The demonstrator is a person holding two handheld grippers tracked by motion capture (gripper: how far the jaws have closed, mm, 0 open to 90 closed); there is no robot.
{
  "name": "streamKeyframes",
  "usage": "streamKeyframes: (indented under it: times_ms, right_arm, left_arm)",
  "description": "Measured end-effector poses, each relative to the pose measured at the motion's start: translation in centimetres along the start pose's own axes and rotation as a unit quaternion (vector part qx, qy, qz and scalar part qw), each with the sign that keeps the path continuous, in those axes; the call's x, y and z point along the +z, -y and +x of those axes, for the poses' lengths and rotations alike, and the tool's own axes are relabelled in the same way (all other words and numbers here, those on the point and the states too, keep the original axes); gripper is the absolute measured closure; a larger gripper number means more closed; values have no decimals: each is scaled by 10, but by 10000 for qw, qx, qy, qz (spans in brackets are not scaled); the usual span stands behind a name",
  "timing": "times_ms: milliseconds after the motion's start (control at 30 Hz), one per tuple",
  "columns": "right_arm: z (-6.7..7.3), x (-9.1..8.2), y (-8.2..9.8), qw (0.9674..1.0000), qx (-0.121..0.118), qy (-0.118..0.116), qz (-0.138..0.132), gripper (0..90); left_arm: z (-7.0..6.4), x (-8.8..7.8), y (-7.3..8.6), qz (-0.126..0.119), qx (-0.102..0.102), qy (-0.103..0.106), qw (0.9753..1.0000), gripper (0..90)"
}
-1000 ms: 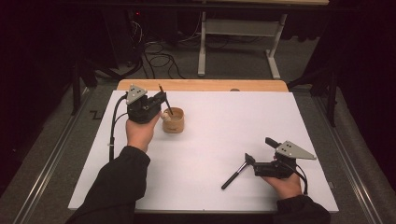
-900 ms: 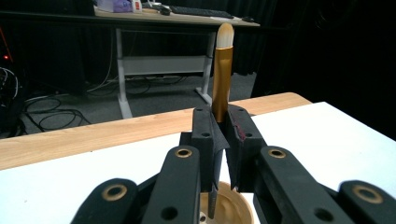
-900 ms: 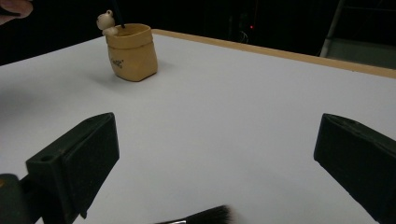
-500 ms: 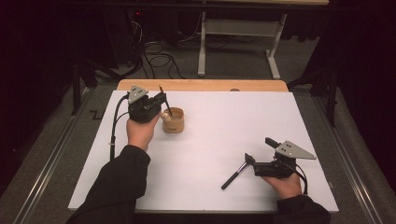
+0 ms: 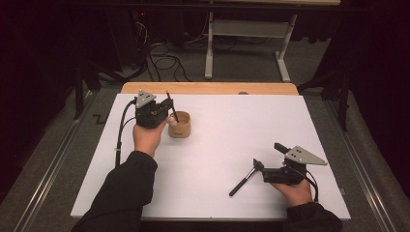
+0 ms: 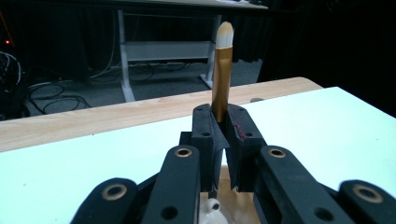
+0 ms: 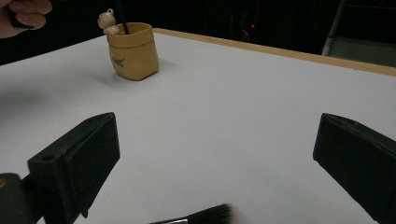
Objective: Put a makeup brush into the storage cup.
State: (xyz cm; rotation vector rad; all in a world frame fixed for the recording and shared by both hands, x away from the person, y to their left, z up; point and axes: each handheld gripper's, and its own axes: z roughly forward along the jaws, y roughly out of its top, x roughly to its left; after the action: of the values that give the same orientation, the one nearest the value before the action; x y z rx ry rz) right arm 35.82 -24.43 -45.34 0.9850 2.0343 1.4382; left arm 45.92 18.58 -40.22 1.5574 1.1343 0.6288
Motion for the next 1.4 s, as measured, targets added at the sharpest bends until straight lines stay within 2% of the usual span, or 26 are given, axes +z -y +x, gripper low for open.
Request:
streamKeyframes:
  times_ms: [233, 767, 833, 867, 900, 967, 1033, 1100, 1300, 1400]
  right_arm:
    - [0, 0, 0, 10000, 8, -14, 20, 15]
    - [1, 1, 1, 10000, -28, -35, 48, 19]
    - [1, 1, 1, 10000, -15, -36, 52, 19]
    - [2, 1, 1, 10000, -19, -39, 48, 19]
    - [2, 1, 1, 10000, -27, -38, 46, 19]
    - [2, 1, 1, 10000, -25, -39, 48, 20]
    - [2, 1, 1, 10000, -19, -32, 51, 20]
    - [2, 1, 1, 10000, -22, -32, 53, 19]
    - [2, 1, 1, 10000, -35, -16, 57, 19]
    - [2, 1, 1, 10000, -44, -15, 47, 19]
  left_arm:
    - [5, 3, 8, 100, -98, -30, 9999, 826]
    - [5, 10, 16, 302, -86, 5, 9995, 818]
    - [4, 10, 16, 298, -74, -3, 9995, 785]
    - [4, 10, 15, 303, -102, 15, 9995, 641]
    - [4, 10, 15, 299, -105, -12, 9995, 570]
    - [4, 9, 15, 314, -74, -73, 9995, 451]
    - [6, 8, 15, 334, -80, -145, 9993, 374]
    - [7, 5, 14, 296, -75, -218, 9993, 318]
    - [5, -4, 11, 196, -28, -233, 9995, 183]
    - [5, -10, 11, 164, -50, -184, 9997, 158]
